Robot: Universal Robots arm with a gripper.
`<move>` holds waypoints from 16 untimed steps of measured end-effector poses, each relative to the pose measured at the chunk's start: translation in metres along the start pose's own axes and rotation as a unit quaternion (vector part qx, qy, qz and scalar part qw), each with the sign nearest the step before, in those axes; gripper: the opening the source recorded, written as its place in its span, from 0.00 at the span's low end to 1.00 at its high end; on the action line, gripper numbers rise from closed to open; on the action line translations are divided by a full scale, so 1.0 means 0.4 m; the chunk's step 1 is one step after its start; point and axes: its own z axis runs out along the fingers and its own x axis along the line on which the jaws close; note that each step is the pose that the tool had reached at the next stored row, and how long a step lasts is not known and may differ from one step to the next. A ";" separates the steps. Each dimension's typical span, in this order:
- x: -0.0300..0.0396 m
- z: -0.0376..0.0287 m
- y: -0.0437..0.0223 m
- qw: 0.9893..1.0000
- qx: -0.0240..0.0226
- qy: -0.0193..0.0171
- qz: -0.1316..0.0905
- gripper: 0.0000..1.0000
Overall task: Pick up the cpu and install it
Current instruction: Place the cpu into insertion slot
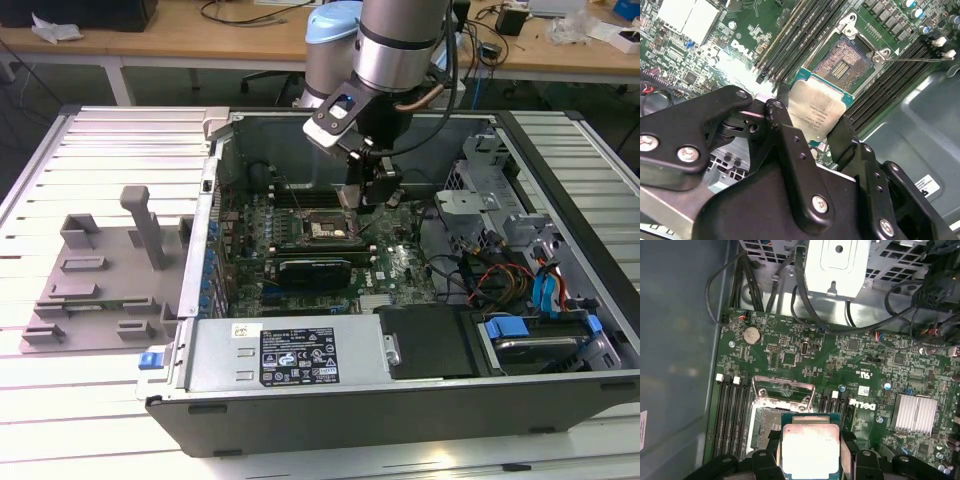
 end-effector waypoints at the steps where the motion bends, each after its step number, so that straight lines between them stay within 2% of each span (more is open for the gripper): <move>1: 0.000 0.000 0.000 1.000 0.000 0.000 0.003 0.55; 7: 0.000 0.000 0.000 1.000 0.000 -0.001 0.026 0.55; 16: 0.000 0.000 0.000 0.998 0.000 -0.001 0.062 0.55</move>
